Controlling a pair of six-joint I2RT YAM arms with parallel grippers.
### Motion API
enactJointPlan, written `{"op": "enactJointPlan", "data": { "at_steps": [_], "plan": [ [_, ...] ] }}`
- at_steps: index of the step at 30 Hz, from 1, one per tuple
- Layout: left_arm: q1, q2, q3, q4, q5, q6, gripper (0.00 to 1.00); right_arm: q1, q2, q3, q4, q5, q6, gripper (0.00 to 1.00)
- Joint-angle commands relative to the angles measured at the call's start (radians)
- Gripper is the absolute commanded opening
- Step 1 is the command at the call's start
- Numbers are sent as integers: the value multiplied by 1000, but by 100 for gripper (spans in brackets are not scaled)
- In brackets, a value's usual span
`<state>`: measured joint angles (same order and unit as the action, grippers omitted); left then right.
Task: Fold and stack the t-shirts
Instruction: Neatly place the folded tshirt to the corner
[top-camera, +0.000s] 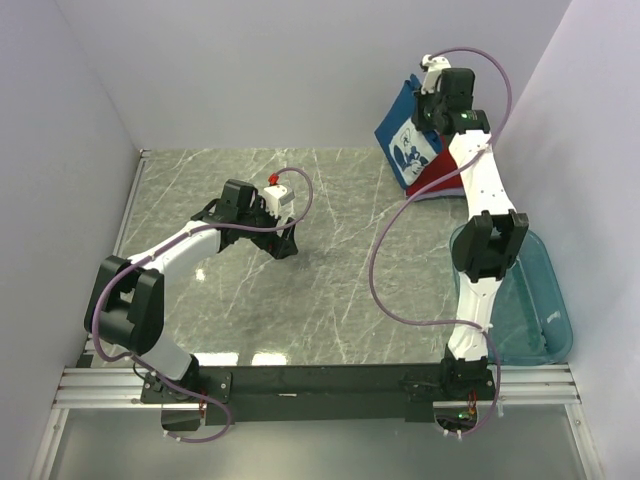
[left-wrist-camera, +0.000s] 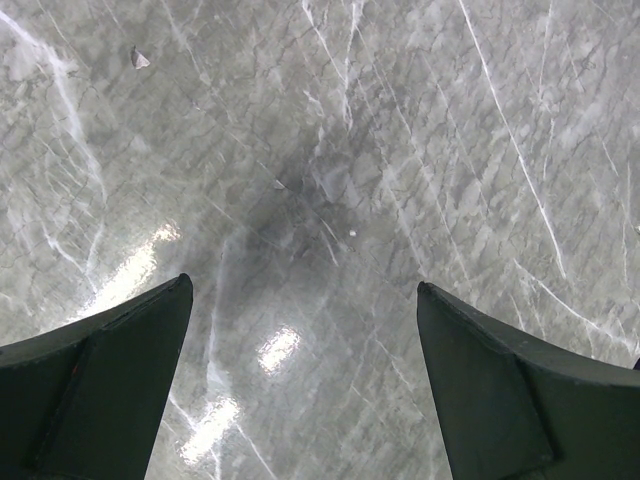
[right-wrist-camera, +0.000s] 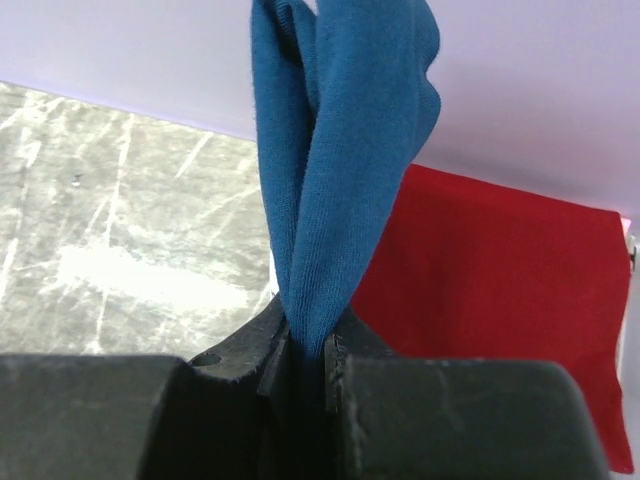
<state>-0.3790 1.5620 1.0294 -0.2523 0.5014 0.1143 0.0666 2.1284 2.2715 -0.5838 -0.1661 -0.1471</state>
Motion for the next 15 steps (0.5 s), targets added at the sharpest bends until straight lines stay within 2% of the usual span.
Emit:
{"op": "enactJointPlan", "data": {
  "at_steps": [1,15],
  "plan": [
    [0,-8,41,25,31,-11,100,-25,-62,0,73,-16,-14,0],
    [-1,32,99,-18,35,-15,99,-94,1,-6,108,-39,-40,0]
  ]
}}
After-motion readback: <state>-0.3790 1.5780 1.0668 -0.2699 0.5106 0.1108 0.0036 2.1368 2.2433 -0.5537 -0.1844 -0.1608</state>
